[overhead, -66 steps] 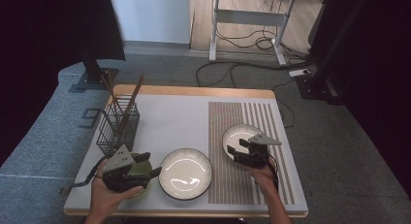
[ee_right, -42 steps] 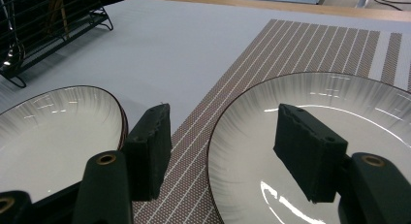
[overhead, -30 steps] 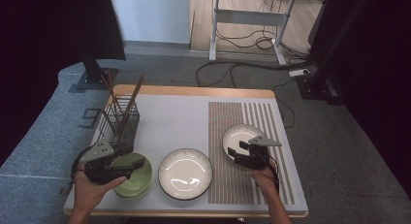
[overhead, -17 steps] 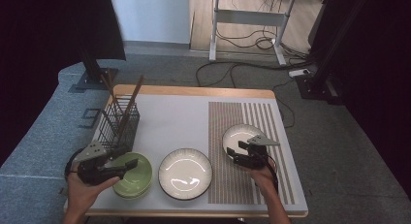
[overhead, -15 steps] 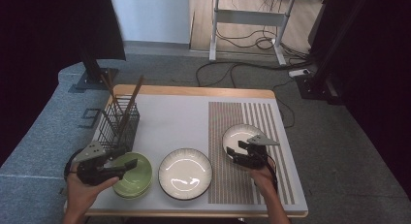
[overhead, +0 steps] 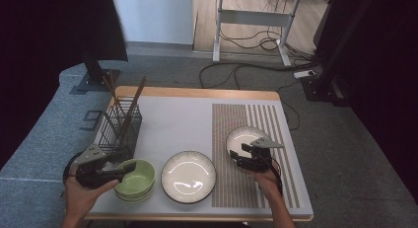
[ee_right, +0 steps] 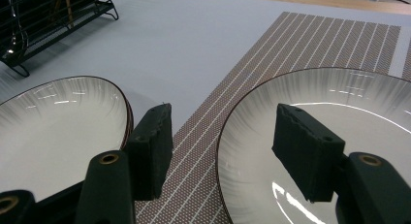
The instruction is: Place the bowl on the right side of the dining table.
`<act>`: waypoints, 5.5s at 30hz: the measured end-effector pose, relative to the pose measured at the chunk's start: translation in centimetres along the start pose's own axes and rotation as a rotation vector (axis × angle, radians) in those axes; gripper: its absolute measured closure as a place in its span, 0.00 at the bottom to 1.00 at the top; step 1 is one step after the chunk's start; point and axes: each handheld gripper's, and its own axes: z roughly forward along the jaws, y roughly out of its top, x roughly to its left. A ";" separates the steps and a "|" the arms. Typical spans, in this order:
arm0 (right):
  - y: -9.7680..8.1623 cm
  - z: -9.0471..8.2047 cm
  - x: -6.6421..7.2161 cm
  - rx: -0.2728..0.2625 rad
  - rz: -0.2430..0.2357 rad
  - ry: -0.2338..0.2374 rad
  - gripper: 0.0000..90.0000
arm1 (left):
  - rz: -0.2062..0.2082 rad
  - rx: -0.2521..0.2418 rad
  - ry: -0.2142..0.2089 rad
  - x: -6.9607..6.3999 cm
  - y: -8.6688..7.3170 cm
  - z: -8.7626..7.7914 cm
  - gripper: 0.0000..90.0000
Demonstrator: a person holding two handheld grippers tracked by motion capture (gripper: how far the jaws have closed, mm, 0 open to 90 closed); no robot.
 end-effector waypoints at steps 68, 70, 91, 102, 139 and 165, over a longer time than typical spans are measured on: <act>2.6 5.3 12.0 0.048 -0.180 0.334 0.54 | -0.047 0.091 0.045 1.7 -2.5 1.0 0.40; 2.7 5.6 12.5 0.051 -0.185 0.348 0.55 | -0.044 0.094 0.044 1.6 -2.5 1.1 0.40; 4.6 7.5 16.8 0.060 -0.239 0.427 0.55 | -0.058 0.095 0.035 1.9 -2.7 1.0 0.41; 4.9 8.8 19.2 0.089 -0.269 0.468 0.55 | -0.074 0.071 -0.010 1.9 -2.5 0.6 0.40; 4.3 11.6 23.2 0.099 -0.332 0.287 0.93 | -0.066 0.072 -0.001 2.0 -2.6 0.6 0.41; 5.0 10.5 23.2 0.000 -0.352 0.294 0.95 | -0.010 0.058 0.032 1.3 -2.6 1.1 0.70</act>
